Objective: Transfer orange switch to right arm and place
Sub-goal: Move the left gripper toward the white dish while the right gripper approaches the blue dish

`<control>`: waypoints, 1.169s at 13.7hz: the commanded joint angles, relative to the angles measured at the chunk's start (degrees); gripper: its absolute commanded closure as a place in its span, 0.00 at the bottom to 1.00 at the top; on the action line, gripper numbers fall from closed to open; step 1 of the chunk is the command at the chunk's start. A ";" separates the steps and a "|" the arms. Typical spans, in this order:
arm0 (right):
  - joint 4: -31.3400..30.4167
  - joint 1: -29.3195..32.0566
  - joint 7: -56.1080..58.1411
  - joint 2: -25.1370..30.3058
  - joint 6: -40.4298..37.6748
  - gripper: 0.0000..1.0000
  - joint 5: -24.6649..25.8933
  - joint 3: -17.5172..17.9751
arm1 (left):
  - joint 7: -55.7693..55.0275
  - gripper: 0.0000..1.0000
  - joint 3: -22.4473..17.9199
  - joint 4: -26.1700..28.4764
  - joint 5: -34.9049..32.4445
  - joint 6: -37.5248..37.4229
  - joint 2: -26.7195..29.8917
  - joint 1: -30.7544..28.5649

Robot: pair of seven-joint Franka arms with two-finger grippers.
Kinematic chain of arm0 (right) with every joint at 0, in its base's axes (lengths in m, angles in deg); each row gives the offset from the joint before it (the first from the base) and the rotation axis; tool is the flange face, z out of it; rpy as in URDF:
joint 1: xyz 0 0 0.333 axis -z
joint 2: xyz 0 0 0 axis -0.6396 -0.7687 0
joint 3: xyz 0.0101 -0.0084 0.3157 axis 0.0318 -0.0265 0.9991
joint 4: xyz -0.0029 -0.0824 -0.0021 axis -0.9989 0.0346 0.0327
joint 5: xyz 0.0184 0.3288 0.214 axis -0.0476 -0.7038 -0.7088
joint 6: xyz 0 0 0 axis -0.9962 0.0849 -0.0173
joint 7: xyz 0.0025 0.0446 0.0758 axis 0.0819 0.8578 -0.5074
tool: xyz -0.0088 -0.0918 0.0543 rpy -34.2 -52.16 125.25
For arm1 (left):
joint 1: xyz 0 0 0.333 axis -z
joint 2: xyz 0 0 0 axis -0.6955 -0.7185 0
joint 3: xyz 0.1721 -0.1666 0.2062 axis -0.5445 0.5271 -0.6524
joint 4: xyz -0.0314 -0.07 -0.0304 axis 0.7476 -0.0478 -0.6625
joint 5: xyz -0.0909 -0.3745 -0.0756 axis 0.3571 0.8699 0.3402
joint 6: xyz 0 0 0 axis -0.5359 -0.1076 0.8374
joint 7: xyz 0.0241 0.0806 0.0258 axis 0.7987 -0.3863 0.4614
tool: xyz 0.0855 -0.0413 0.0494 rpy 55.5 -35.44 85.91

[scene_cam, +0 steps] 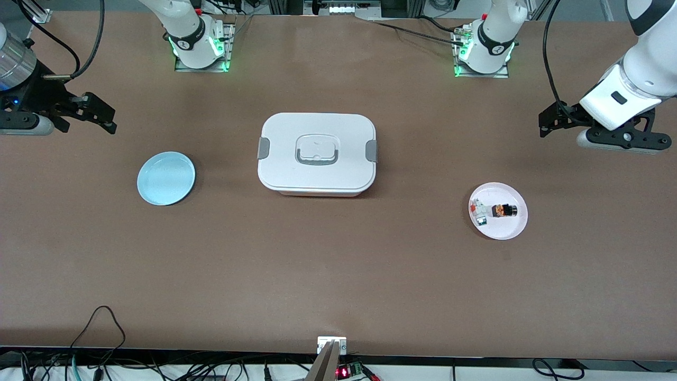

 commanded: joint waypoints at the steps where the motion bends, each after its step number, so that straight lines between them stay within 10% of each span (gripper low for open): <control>1: 1.34 -0.05 0.39 -0.68 0.05 0.00 -0.44 -0.07 | 0.09 0.00 -0.18 -1.55 1.06 -1.30 -0.74 -0.60; 16: -1.13 -0.93 1.18 -2.34 -1.61 0.00 -0.44 -0.07 | -0.78 0.00 -0.79 -2.70 1.32 -1.91 -3.64 -1.39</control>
